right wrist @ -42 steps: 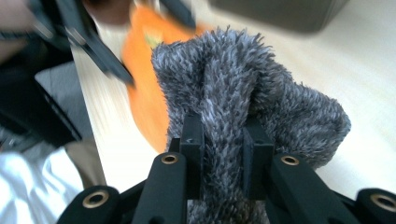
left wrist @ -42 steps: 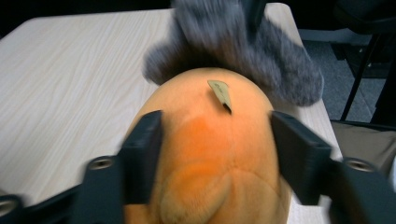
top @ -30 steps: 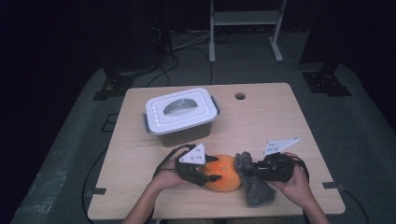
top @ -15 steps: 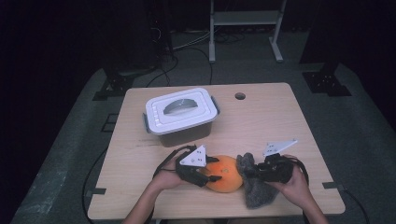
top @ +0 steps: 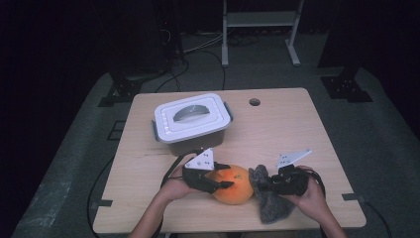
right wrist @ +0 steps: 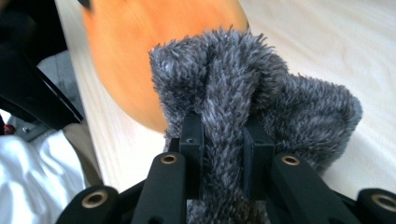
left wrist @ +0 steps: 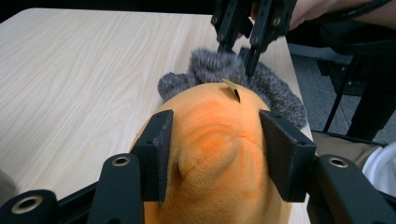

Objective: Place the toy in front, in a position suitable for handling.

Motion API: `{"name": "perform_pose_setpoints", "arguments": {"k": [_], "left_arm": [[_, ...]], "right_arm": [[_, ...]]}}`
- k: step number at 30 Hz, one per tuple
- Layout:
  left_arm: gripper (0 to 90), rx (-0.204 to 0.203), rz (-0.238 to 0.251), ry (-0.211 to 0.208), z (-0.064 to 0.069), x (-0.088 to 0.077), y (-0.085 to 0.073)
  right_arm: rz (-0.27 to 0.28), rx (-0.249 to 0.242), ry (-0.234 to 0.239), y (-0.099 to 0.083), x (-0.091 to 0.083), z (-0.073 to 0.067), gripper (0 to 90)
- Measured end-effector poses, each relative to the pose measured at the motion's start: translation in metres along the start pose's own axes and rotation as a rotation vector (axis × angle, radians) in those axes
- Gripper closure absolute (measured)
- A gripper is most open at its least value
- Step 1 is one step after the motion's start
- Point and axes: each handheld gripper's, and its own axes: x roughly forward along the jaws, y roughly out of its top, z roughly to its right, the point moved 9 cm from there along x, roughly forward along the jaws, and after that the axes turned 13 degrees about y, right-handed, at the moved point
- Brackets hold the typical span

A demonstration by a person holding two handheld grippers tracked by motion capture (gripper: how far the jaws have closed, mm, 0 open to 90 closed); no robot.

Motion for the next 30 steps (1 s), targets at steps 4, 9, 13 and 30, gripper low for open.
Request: {"name": "perform_pose_setpoints", "arguments": {"k": [4, 9, 13, 30], "left_arm": [[47.3, -0.017, 0.0, -0.004, 0.0, 0.001, 0.002], [45.8, -0.003, 0.001, -0.004, 0.006, 0.006, 0.005], [35.4, 0.0, -0.01, -0.003, 0.006, 0.008, 0.002], [40.7, -0.093, -0.023, -0.002, -0.011, -0.002, -0.007]], "right_arm": [[0.053, -0.036, -0.001, 0.014, -0.007, -0.011, 73.4], [0.134, -0.096, 0.033, 0.036, -0.01, -0.032, 73.4], [0.091, -0.083, 0.022, 0.026, 0.004, -0.024, 73.4], [0.047, 0.003, -0.032, 0.007, -0.005, 0.002, 73.2]]}}
